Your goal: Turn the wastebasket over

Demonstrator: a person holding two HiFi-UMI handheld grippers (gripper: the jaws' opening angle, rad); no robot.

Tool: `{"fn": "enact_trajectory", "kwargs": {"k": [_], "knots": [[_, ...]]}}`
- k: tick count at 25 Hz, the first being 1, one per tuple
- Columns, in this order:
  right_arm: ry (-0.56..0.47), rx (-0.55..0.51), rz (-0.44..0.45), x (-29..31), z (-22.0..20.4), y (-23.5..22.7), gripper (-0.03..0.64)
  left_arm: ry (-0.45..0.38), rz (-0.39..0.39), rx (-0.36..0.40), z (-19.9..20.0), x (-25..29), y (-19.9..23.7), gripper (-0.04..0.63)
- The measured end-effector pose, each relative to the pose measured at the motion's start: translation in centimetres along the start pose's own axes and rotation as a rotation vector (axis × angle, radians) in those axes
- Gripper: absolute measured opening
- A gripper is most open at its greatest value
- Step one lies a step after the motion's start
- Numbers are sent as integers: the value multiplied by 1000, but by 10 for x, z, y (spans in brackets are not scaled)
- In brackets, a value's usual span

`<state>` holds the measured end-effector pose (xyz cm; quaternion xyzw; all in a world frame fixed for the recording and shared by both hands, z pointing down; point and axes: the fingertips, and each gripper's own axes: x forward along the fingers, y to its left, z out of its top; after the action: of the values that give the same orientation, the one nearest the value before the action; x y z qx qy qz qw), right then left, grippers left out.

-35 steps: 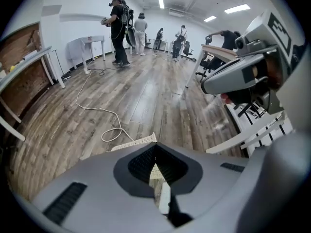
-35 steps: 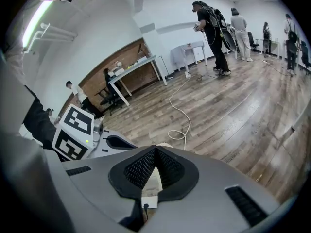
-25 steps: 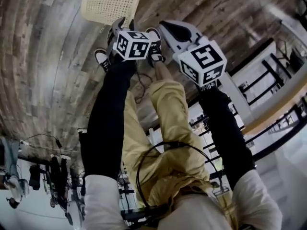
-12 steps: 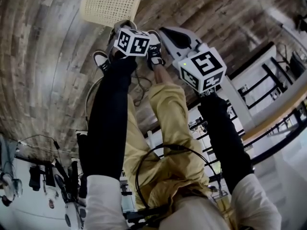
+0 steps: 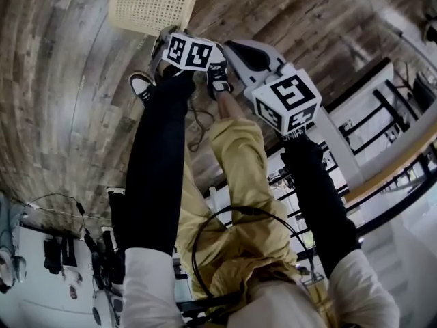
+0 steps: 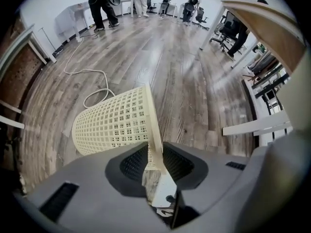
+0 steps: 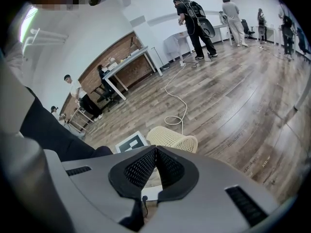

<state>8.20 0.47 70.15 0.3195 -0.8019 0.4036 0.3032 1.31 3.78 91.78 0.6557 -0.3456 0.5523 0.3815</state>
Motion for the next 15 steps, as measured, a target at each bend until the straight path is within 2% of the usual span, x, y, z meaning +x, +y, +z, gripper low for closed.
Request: {"fn": "enact_trajectory", "kwargs": {"k": [4, 7, 9, 11, 15], "knots": [[4, 6, -9, -11, -6, -10, 21, -82, -33, -96, 14, -8, 0, 54], [-1, 11, -13, -11, -4, -9, 21, -137, -24, -87, 20, -20, 19, 43], [-5, 10, -13, -11, 0, -7, 21, -180, -43, -119, 27, -33, 33, 34], [-10, 3, -12, -14, 5, -5, 21, -231, -97, -228, 36, -53, 48, 31], [-22, -18, 0, -16, 17, 3, 21, -356, -251, -525, 42, -78, 81, 31]]}}
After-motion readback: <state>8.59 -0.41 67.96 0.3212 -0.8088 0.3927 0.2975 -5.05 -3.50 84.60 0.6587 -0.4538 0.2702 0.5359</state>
